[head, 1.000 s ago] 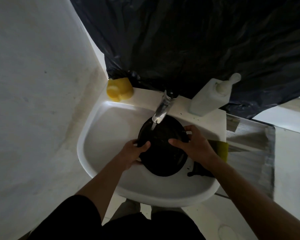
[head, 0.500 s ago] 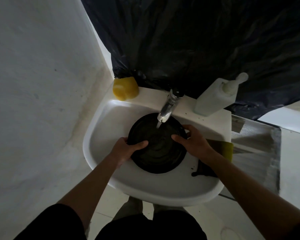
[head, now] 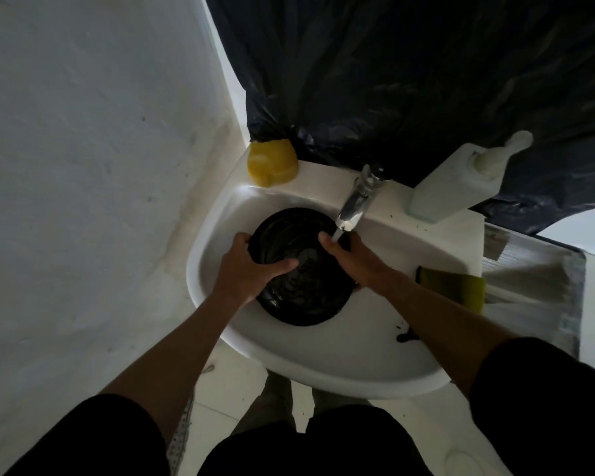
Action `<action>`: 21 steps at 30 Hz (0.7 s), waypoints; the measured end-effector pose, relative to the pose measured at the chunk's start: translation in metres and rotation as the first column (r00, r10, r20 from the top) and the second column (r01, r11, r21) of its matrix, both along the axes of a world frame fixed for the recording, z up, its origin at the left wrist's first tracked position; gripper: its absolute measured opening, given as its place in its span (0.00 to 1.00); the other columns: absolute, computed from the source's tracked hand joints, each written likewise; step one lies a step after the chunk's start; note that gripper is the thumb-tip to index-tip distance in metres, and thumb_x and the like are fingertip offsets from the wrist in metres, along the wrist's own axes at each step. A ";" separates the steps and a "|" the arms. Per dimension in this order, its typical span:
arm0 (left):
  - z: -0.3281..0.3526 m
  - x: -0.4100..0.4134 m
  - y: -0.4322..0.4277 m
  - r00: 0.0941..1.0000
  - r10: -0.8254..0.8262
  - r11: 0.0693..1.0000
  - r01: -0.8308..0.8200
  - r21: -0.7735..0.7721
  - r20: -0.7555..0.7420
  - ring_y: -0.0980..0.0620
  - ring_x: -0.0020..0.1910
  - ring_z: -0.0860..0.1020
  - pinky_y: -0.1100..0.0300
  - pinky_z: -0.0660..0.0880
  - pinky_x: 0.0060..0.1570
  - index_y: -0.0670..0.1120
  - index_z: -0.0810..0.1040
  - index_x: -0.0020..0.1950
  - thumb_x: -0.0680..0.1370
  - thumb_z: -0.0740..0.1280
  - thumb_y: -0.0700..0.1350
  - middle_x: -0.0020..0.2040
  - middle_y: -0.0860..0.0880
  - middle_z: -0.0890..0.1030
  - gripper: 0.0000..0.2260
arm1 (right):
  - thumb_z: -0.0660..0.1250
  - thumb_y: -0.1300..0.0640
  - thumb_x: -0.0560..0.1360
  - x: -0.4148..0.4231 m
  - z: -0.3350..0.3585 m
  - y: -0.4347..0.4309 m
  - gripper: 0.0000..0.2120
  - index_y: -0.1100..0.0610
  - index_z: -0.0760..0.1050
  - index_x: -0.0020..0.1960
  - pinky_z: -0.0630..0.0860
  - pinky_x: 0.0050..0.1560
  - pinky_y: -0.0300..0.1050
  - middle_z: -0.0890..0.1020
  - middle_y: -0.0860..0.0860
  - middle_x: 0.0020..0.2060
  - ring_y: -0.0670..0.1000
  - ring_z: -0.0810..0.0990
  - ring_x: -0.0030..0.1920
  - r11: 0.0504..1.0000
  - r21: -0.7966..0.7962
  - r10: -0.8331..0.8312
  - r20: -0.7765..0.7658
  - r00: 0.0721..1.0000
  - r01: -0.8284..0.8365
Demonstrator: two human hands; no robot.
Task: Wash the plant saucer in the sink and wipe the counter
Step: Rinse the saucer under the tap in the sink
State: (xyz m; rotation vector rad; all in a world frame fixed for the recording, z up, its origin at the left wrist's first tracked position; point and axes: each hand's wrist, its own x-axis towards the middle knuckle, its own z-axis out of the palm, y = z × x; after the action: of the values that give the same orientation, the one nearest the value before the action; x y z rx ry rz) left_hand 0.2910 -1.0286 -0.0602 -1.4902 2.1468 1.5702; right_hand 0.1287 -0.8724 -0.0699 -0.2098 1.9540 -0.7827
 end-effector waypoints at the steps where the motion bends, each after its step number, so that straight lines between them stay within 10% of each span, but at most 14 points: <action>1: 0.003 -0.002 0.002 1.000 0.003 1.000 -0.003 -0.031 0.002 0.50 0.55 0.79 0.55 0.79 0.52 0.51 0.70 0.63 0.61 0.84 0.62 0.57 0.52 0.79 0.38 | 0.57 0.16 0.62 0.001 -0.004 -0.005 0.53 0.48 0.59 0.76 0.79 0.60 0.59 0.74 0.52 0.68 0.57 0.77 0.64 1.000 0.021 -0.015 -0.006 1.000 0.015; 5: 0.014 -0.007 0.013 0.998 0.059 0.985 -0.063 -0.164 -0.027 0.49 0.54 0.79 0.52 0.80 0.53 0.49 0.70 0.62 0.64 0.80 0.65 0.56 0.50 0.80 0.35 | 0.49 0.12 0.57 0.007 -0.018 -0.024 0.61 0.47 0.56 0.80 0.64 0.75 0.59 0.69 0.56 0.75 0.60 0.69 0.73 0.994 0.015 -0.112 0.022 0.993 0.112; 14: 0.014 0.002 0.011 0.986 0.164 0.968 -0.155 -0.198 0.033 0.44 0.50 0.81 0.50 0.81 0.49 0.46 0.71 0.62 0.71 0.72 0.70 0.53 0.46 0.80 0.33 | 0.54 0.15 0.61 0.016 -0.016 -0.045 0.58 0.54 0.65 0.77 0.71 0.69 0.55 0.74 0.60 0.69 0.61 0.73 0.69 0.988 0.024 -0.151 -0.078 0.985 0.153; 21: -0.007 0.007 0.006 0.998 0.048 0.995 -0.045 -0.093 0.036 0.39 0.61 0.79 0.53 0.75 0.54 0.47 0.66 0.72 0.78 0.64 0.68 0.63 0.43 0.79 0.32 | 0.74 0.31 0.68 0.000 -0.002 -0.026 0.33 0.52 0.79 0.63 0.78 0.63 0.50 0.83 0.52 0.59 0.53 0.82 0.58 0.971 -0.092 -0.226 -0.048 0.973 0.221</action>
State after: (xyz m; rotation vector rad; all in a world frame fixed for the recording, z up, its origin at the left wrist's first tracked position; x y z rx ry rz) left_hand 0.2982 -1.0227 -0.0668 -1.5954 2.2070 1.4620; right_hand 0.1285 -0.8987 -0.0714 -0.0641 2.0240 -1.0186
